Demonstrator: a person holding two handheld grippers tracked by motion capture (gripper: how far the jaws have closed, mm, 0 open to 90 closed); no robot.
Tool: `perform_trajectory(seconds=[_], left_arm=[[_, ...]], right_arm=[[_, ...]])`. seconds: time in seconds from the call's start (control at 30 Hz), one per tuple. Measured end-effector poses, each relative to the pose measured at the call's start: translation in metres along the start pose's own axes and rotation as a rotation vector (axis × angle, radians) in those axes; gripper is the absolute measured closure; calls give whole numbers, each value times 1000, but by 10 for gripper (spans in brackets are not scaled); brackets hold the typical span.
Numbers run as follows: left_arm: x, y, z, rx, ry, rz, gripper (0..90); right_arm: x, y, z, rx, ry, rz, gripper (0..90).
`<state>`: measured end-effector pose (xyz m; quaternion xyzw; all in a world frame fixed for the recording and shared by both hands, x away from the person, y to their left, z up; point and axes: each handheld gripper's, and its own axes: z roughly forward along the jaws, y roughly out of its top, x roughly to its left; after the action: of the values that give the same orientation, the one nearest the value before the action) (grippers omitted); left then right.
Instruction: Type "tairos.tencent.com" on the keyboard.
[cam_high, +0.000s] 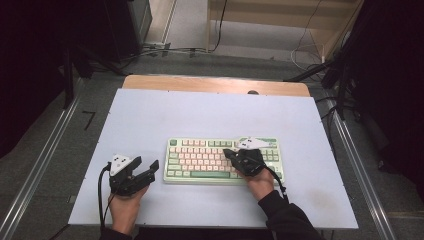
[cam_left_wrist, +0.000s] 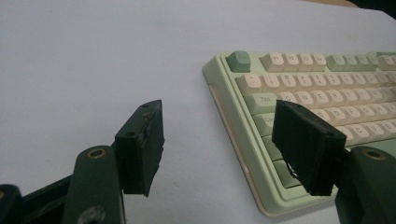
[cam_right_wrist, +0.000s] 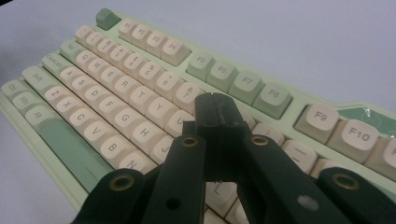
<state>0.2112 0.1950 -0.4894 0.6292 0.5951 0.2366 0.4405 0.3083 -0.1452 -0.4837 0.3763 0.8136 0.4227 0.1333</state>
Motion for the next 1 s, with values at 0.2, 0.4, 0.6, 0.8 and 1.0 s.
perform_trajectory(seconds=[0.2, 0.4, 0.6, 0.8, 1.0], left_arm=[[1, 0, -2, -9, -5, -4, 367], [1, 0, -2, -6, -4, -1, 367], [1, 0, -2, -3, -4, 0, 366], [1, 0, -1, -2, -8, 1, 366], [0, 1, -1, -3, -12, 3, 366]], right_arm=[[4, 1, 8, 23, 4, -13, 877], [5, 1, 11, 42, -4, -16, 877], [5, 1, 11, 43, -7, -15, 877], [6, 1, 12, 47, -7, -17, 877], [7, 3, 6, 19, -8, -8, 877]])
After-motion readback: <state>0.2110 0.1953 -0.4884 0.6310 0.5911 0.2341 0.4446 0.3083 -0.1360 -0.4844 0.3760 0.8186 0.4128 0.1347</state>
